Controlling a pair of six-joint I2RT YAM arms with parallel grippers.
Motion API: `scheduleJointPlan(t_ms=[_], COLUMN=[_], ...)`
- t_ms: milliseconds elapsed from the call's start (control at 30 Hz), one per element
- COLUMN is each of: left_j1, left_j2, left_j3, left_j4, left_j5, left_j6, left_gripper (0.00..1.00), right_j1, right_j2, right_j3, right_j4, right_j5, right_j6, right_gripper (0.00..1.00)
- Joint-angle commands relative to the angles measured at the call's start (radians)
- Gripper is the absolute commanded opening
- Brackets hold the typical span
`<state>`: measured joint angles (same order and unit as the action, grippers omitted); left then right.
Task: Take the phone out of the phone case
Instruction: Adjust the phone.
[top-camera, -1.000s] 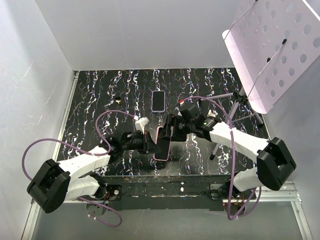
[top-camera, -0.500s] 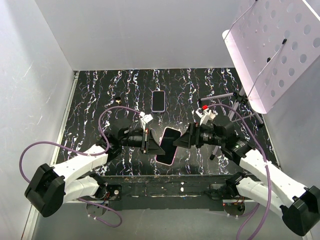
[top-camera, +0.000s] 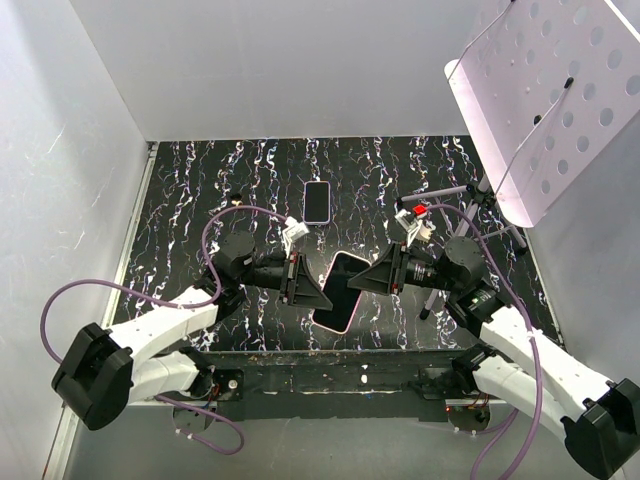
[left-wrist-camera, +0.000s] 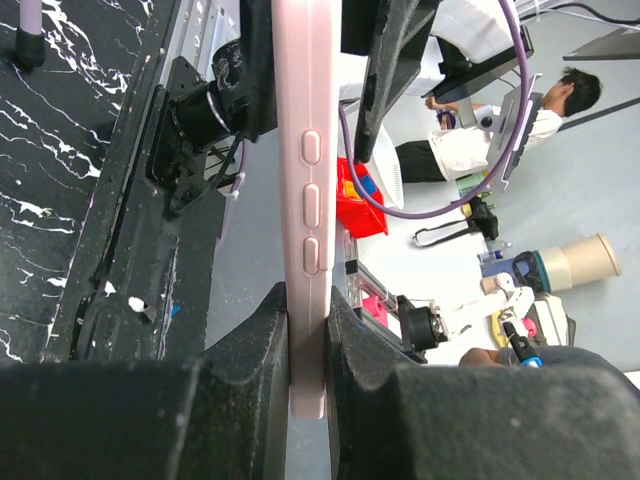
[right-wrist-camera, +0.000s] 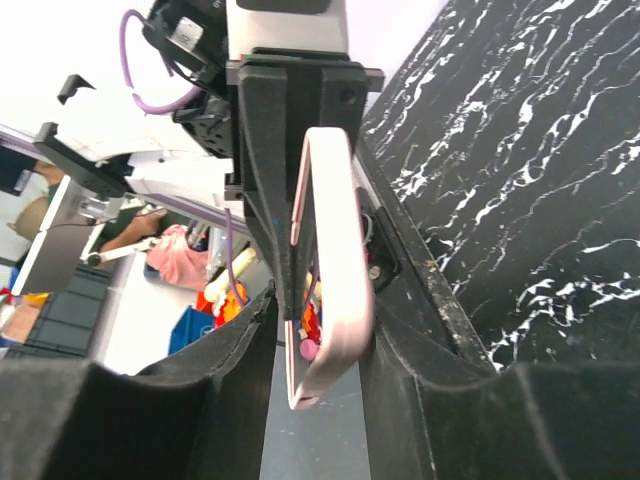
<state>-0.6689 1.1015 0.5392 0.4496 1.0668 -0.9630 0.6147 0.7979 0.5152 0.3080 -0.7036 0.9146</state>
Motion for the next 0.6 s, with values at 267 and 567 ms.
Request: scheduleJointPlan(t_ms=[267, 567], left_j1=[-0.006, -0.005], left_j2=[0.081, -0.029], left_j3=[0.108, -0.025], left_j4=[0.127, -0.002], left_j5=[-0.008, -0.174], left_j6=[-0.083, -0.04], left_gripper=[0.0, 0.7], right_j1=[-0.003, -0.076], right_j2=[0.061, -0.074], right_j3=[-0.021, -0.038], right_j4=[0.282, 0.146], right_j5=[-0.034, 0.039], right_j6=[0.122, 0.179], right_gripper=[0.1, 0.01])
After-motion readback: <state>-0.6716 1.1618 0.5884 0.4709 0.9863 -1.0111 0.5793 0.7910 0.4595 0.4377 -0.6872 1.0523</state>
